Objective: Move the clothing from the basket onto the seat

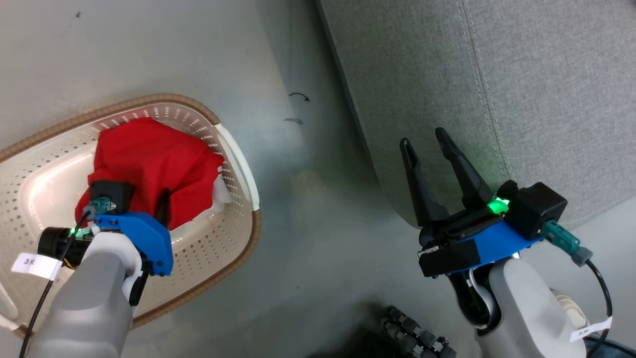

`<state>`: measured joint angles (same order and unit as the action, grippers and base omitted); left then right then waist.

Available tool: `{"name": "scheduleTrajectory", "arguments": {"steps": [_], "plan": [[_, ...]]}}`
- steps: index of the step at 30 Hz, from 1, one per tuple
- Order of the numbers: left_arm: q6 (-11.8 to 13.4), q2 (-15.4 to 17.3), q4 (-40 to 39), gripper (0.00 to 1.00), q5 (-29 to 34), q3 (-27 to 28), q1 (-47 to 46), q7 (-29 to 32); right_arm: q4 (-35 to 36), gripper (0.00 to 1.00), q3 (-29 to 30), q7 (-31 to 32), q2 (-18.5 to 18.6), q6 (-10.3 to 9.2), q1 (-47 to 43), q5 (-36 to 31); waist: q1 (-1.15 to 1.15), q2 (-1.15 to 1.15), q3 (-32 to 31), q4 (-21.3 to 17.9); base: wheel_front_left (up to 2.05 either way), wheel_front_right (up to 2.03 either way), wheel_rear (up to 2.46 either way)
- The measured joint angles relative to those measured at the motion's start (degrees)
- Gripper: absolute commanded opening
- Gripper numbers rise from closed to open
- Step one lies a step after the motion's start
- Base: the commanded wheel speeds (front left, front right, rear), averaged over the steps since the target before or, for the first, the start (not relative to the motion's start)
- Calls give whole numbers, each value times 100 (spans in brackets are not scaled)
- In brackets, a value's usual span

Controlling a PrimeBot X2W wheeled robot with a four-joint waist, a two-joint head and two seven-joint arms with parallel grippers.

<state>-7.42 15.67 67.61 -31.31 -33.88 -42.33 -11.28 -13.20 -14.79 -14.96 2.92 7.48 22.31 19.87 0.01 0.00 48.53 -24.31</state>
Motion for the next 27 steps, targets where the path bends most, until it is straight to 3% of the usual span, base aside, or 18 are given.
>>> {"name": "scheduleTrajectory", "arguments": {"steps": [4, 5, 7, 27], "plan": [[4, -36, 244, 100, -40, -31, -86, 216, 57, 100, -8, -1, 1, 0, -12, 38, 0, 0, 79, -59, 0, 0, 0], [18, -40, 291, 85, -41, -42, -115, 272, 64, 100, -8, -1, 1, 0, -18, 40, 0, 0, 84, -64, 0, 0, 0], [88, -45, 345, 0, -14, -77, -166, 292, 78, 100, -2, -1, 1, 0, -24, 46, 0, 0, 89, -71, 0, 0, 0], [68, -103, 513, 0, -133, -181, -252, 104, 54, 100, -104, -2, 1, 0, 60, 104, -1, 0, -17, -88, 0, 0, 0]]}}
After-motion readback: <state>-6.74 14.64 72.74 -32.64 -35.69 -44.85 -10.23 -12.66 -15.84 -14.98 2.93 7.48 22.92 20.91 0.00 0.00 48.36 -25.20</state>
